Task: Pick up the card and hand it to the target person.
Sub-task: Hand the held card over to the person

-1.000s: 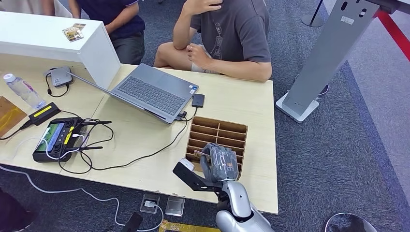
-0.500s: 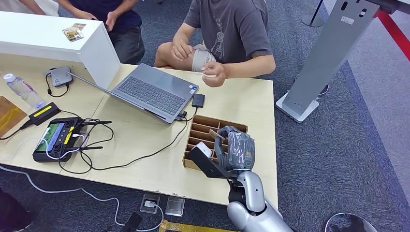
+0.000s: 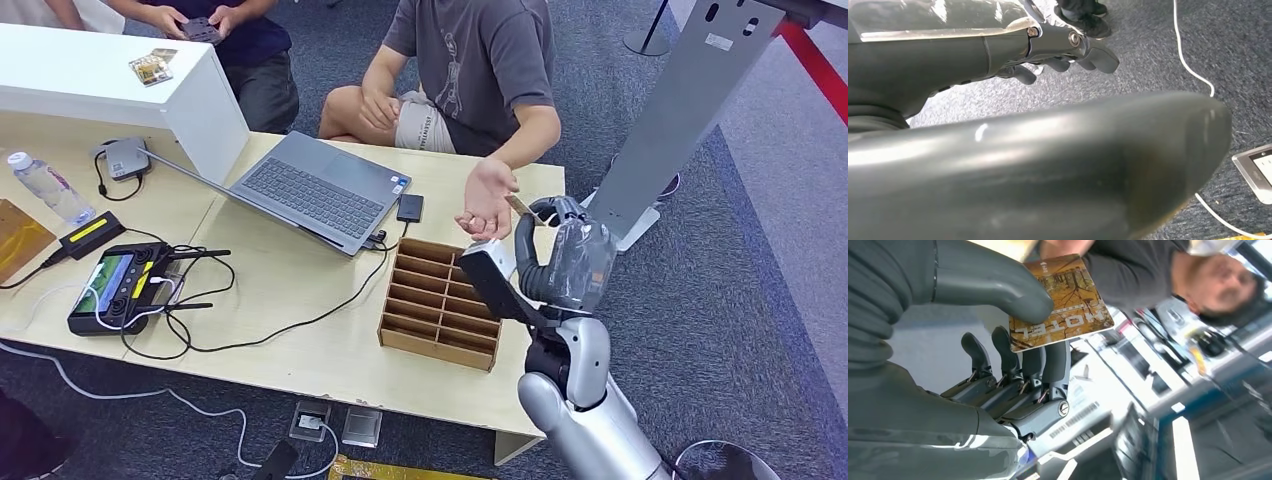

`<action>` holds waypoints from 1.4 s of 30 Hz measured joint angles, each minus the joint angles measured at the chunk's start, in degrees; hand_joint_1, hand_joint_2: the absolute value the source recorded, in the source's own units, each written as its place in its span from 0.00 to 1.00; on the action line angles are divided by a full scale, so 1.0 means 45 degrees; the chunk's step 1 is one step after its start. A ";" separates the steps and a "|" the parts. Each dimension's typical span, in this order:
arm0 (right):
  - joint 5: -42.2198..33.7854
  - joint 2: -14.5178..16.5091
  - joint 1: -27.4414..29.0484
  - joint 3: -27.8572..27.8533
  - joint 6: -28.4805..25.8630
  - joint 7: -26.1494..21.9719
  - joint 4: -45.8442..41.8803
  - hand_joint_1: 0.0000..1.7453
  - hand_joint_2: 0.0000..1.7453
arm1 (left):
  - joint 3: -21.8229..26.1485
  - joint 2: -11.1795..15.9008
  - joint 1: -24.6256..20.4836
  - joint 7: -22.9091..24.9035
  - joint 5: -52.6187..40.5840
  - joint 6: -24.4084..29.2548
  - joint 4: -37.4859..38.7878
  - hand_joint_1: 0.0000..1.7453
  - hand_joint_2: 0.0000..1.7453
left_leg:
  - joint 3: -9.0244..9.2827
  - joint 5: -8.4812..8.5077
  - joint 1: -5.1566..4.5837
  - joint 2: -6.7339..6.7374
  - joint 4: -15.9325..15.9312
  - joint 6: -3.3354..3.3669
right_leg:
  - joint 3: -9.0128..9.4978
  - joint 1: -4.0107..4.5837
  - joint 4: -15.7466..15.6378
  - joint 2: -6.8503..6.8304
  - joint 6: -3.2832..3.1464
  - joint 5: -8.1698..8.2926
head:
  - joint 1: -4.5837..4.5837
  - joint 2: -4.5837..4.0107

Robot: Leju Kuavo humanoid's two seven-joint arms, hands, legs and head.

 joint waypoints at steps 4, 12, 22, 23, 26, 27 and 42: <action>0.0839 0.0070 -0.0594 -0.0425 -0.0033 -0.0680 0.0016 0.80 1.00 | -0.0136 0.0022 0.0004 -0.0016 -0.0089 -0.0042 0.0000 0.00 0.00 | -0.0002 0.0000 0.0000 -0.0004 0.0000 0.0000 | 0.0000 0.0000 0.0001 -0.0003 0.0000 0.0000 | -0.0004 0.0000; 0.2691 0.0659 -0.1522 -0.1183 -0.0008 -0.1923 0.1047 0.81 1.00 | -0.0327 0.0073 0.0013 0.0008 -0.0222 -0.0171 -0.0005 0.00 0.00 | -0.0008 0.0000 0.0000 -0.0008 0.0000 0.0000 | 0.0001 0.0000 0.0005 -0.0005 0.0000 0.0000 | 0.0001 0.0000; 0.2769 0.1337 -0.2383 -0.1112 -0.0014 -0.1122 0.3718 0.83 1.00 | -0.1231 0.0113 0.0057 0.0490 0.1854 0.0096 -0.0005 0.00 0.00 | -0.0018 0.0006 0.0000 -0.0018 0.0000 0.0007 | -0.0001 0.0000 0.0009 -0.0018 0.0000 0.0000 | 0.0006 0.0000; 0.2822 0.1387 -0.2438 -0.1072 -0.0014 -0.1156 0.3938 0.83 1.00 | -0.1318 0.0117 0.0060 0.0512 0.1903 0.0119 -0.0005 0.00 0.00 | -0.0019 0.0007 0.0000 -0.0018 0.0000 0.0009 | -0.0002 0.0000 0.0009 -0.0018 0.0000 0.0000 | 0.0006 0.0000; 0.2898 0.1559 -0.2544 -0.0989 -0.0017 -0.1289 0.4524 0.83 1.00 | -0.1549 0.0120 0.0063 0.0571 0.1983 0.0141 -0.0005 0.00 0.00 | -0.0020 0.0007 0.0000 -0.0021 0.0000 0.0009 | -0.0003 0.0000 0.0009 -0.0021 0.0001 0.0000 | -0.0016 0.0000; 0.2899 0.1598 -0.2576 -0.0978 -0.0018 -0.1305 0.4679 0.83 1.00 | -0.1615 0.0120 0.0071 0.0580 0.1987 0.0142 -0.0005 0.00 0.00 | -0.0020 0.0007 0.0000 -0.0023 0.0000 0.0009 | -0.0004 0.0000 0.0009 -0.0022 0.0001 0.0000 | -0.0012 0.0000; 0.3412 0.2368 -0.3195 -0.0894 -0.0024 -0.1158 0.7208 0.00 1.00 | -0.2222 0.0272 0.0094 0.0642 0.2189 0.0229 -0.0005 0.00 0.00 | -0.0020 0.0008 0.0000 -0.0022 0.0000 0.0008 | -0.0005 0.0000 0.0011 -0.0020 0.0001 0.0000 | 0.0000 0.0000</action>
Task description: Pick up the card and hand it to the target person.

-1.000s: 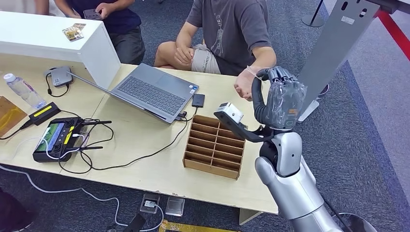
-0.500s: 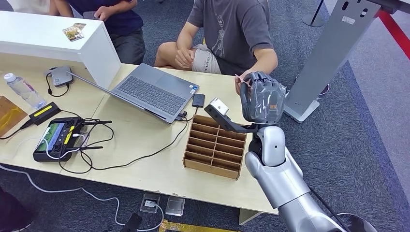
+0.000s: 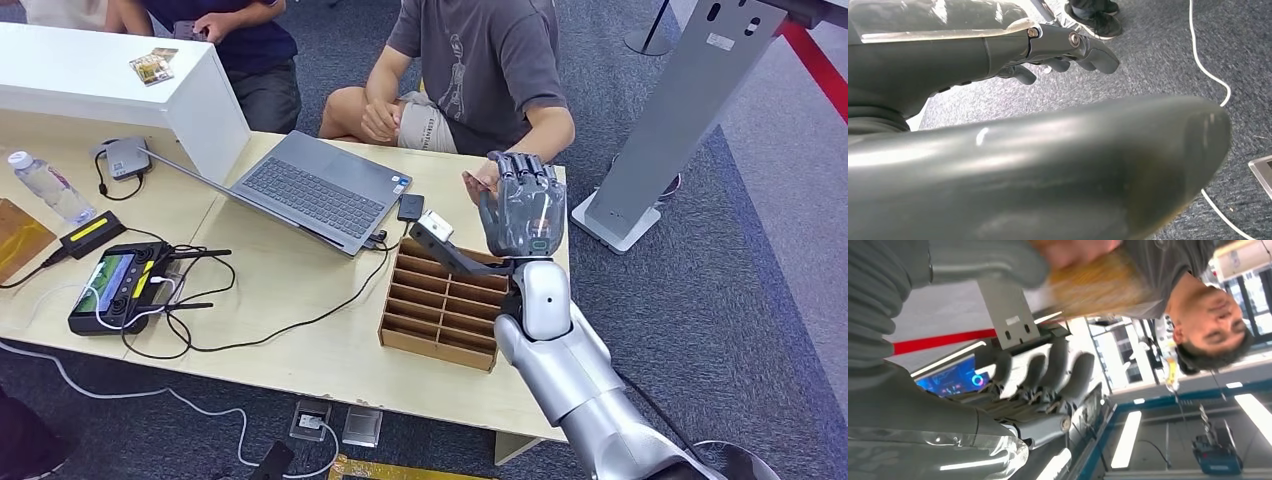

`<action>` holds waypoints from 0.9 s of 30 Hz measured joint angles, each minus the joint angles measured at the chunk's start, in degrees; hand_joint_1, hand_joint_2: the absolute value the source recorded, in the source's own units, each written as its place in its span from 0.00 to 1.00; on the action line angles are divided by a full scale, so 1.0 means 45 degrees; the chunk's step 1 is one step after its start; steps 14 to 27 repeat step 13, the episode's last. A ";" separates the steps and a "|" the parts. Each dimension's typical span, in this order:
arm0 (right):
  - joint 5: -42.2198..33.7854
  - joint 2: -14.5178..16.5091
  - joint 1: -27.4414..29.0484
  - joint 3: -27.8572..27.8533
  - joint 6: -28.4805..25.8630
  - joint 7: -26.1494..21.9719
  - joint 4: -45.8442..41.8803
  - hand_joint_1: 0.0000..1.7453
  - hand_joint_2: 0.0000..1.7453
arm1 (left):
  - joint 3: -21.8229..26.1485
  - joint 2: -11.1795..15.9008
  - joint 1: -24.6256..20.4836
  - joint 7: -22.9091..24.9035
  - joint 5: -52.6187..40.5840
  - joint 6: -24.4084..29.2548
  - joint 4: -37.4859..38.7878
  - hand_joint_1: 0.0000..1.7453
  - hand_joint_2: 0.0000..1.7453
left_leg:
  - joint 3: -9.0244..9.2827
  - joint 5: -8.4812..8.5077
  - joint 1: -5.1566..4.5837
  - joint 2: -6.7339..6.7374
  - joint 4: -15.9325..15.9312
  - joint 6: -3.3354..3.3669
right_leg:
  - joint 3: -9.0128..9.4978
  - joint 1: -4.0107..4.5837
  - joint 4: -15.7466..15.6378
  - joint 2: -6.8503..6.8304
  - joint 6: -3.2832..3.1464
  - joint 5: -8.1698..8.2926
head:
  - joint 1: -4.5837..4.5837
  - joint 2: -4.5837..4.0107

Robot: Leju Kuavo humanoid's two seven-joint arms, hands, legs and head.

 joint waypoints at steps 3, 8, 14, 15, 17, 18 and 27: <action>-0.0294 0.0086 -0.0068 0.0112 -0.0001 0.0067 0.0427 0.00 1.00 | -0.0073 0.0031 0.0008 -0.0004 0.0028 0.0000 0.0000 0.00 0.00 | 0.0000 0.0000 0.0000 0.0000 0.0000 0.0000 | -0.0001 0.0000 0.0000 0.0000 0.0000 0.0000 | 0.0001 0.0000; -0.1175 0.0165 -0.0039 0.0187 -0.0007 -0.0346 0.0697 0.00 1.00 | -0.0185 0.0063 0.0020 0.0008 0.0131 0.0036 0.0000 0.00 0.00 | 0.0002 0.0000 0.0000 0.0001 0.0001 0.0000 | -0.0002 0.0000 0.0000 0.0000 0.0000 0.0000 | -0.0001 0.0000; -0.2500 0.0224 0.0326 0.0083 -0.0019 -0.1542 0.0371 0.00 1.00 | -0.0193 0.0063 0.0036 0.0043 0.0301 0.0073 0.0000 0.00 0.00 | 0.0005 0.0000 0.0000 0.0002 0.0002 0.0000 | -0.0002 0.0000 0.0000 0.0001 0.0000 0.0000 | 0.0003 0.0000; -0.2500 0.0224 0.0326 0.0083 -0.0019 -0.1542 0.0371 0.00 1.00 | -0.0193 0.0063 0.0036 0.0043 0.0301 0.0073 0.0000 0.00 0.00 | 0.0005 0.0000 0.0000 0.0002 0.0002 0.0000 | -0.0002 0.0000 0.0000 0.0001 0.0000 0.0000 | 0.0003 0.0000; -0.2500 0.0224 0.0326 0.0083 -0.0019 -0.1542 0.0371 0.00 1.00 | -0.0193 0.0063 0.0036 0.0043 0.0301 0.0073 0.0000 0.00 0.00 | 0.0005 0.0000 0.0000 0.0002 0.0002 0.0000 | -0.0002 0.0000 0.0000 0.0001 0.0000 0.0000 | 0.0003 0.0000; -0.2500 0.0224 0.0326 0.0083 -0.0019 -0.1542 0.0371 0.00 1.00 | -0.0193 0.0063 0.0036 0.0043 0.0301 0.0073 0.0000 0.00 0.00 | 0.0005 0.0000 0.0000 0.0002 0.0002 0.0000 | -0.0002 0.0000 0.0000 0.0001 0.0000 0.0000 | 0.0003 0.0000; -0.2500 0.0224 0.0326 0.0083 -0.0019 -0.1542 0.0371 0.00 1.00 | -0.0193 0.0063 0.0036 0.0043 0.0301 0.0073 0.0000 0.00 0.00 | 0.0005 0.0000 0.0000 0.0002 0.0002 0.0000 | -0.0002 0.0000 0.0000 0.0001 0.0000 0.0000 | 0.0003 0.0000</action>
